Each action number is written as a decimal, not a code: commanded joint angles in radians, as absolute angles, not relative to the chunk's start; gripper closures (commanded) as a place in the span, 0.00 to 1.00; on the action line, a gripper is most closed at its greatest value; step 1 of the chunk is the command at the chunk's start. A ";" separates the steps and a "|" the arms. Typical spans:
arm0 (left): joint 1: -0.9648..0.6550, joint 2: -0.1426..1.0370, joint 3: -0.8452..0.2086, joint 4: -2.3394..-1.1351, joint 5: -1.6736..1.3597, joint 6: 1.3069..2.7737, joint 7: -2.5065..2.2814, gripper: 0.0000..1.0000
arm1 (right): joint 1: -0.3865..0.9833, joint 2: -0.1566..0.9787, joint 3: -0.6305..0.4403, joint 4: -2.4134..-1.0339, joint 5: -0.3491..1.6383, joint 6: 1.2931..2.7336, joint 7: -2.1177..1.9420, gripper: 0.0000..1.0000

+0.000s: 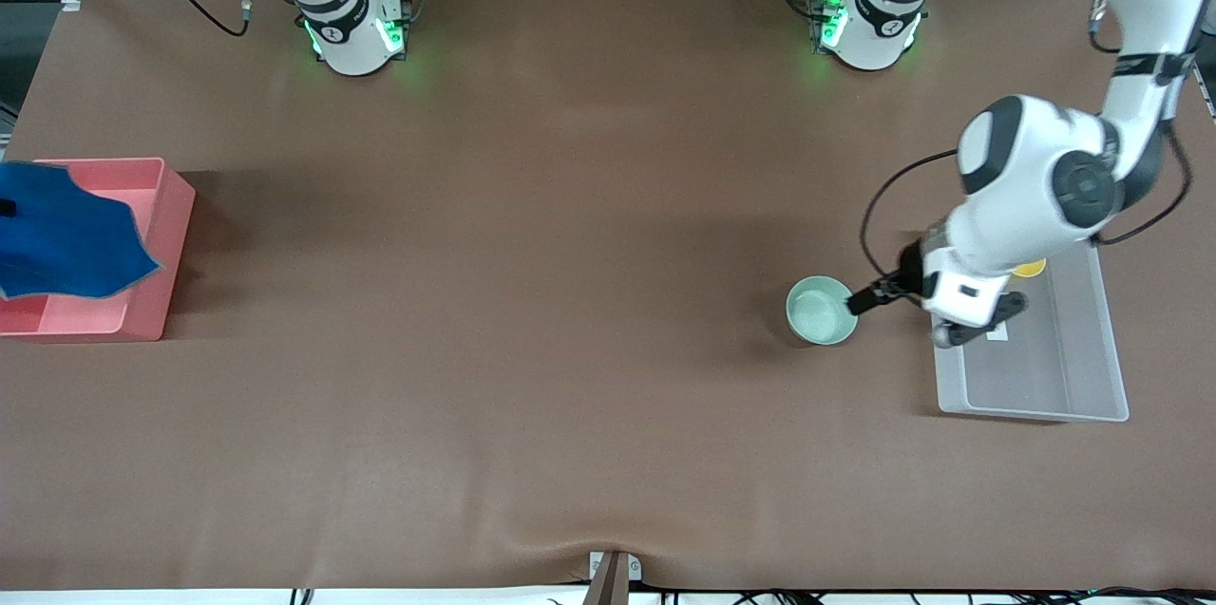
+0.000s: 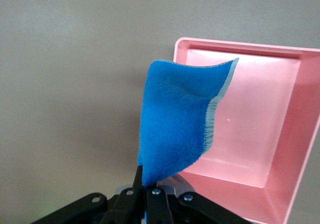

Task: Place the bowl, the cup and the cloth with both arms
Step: 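Lower the left gripper onto the green bowl while the right gripper carries the cloth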

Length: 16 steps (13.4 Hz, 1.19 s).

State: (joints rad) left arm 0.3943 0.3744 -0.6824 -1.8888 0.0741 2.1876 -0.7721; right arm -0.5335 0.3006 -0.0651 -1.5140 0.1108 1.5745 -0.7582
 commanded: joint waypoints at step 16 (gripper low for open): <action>0.400 0.644 -0.669 -1.907 0.422 2.191 -1.103 1.00 | -0.624 0.302 -0.044 -1.379 0.071 1.490 -0.951 1.00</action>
